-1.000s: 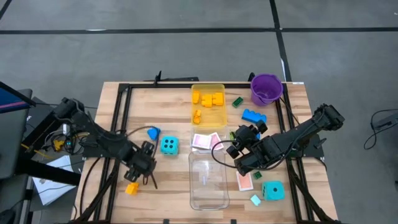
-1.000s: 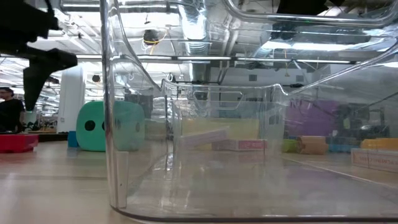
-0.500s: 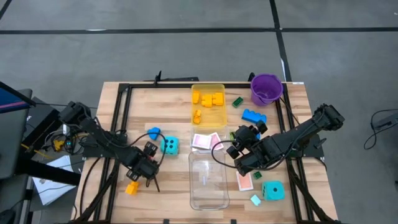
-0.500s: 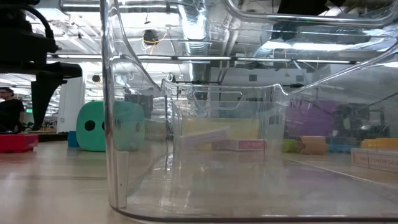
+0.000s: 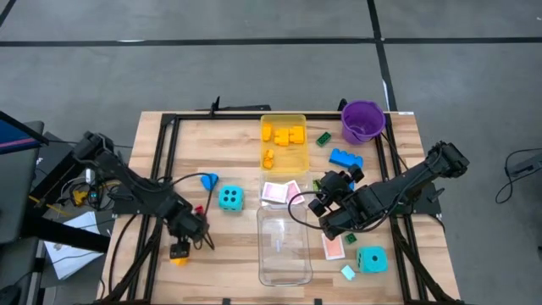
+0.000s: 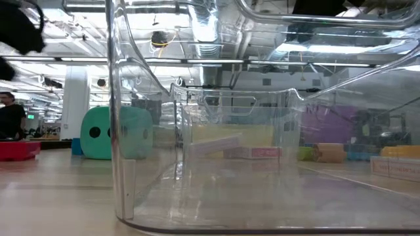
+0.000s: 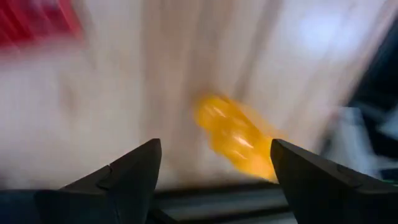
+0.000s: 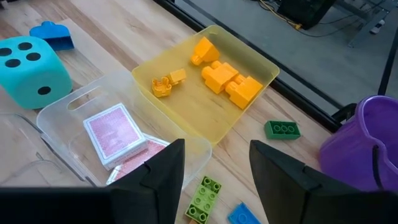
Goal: Pick & Place Toys
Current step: Put the yellow game piece into the yellow bin
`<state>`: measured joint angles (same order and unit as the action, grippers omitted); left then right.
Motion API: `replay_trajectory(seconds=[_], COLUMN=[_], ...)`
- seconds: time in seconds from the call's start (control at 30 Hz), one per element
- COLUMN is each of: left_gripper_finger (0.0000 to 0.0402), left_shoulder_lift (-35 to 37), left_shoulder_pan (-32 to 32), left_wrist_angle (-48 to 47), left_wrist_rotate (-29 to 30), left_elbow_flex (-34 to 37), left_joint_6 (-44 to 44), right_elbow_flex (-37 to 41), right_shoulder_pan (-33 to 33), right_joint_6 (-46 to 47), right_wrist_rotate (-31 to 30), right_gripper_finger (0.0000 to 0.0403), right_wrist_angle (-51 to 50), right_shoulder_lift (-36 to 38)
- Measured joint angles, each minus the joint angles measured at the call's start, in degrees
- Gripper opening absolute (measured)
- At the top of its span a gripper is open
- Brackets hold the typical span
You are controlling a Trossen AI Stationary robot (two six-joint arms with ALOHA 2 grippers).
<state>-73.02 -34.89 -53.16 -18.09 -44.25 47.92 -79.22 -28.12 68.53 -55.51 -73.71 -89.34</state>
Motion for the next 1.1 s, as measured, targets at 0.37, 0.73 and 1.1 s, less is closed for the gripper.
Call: replay_trajectory(seconds=[0.37,0.73,1.1], left_gripper_finger=[0.0298,0.0298,0.0298], left_shoulder_lift=[4.5,3.2,3.2], left_shoulder_pan=[-0.3,-5.1,-8.5], left_wrist_angle=[0.7,4.2,15.8], left_wrist_rotate=[-2.2,-2.1,-2.5], left_elbow_flex=[0.0,2.0,10.1], left_joint_6=[27.8,40.3,46.9], right_elbow_flex=[0.0,0.0,0.0], right_shoulder_pan=[0.0,0.0,0.0], right_joint_6=[0.0,-0.1,-0.1], right_wrist_rotate=[0.2,0.2,0.4], right_gripper_finger=[0.0173,0.0173,0.0173], right_wrist_angle=[0.3,0.2,0.2], right_shoulder_lift=[0.0,0.0,0.0])
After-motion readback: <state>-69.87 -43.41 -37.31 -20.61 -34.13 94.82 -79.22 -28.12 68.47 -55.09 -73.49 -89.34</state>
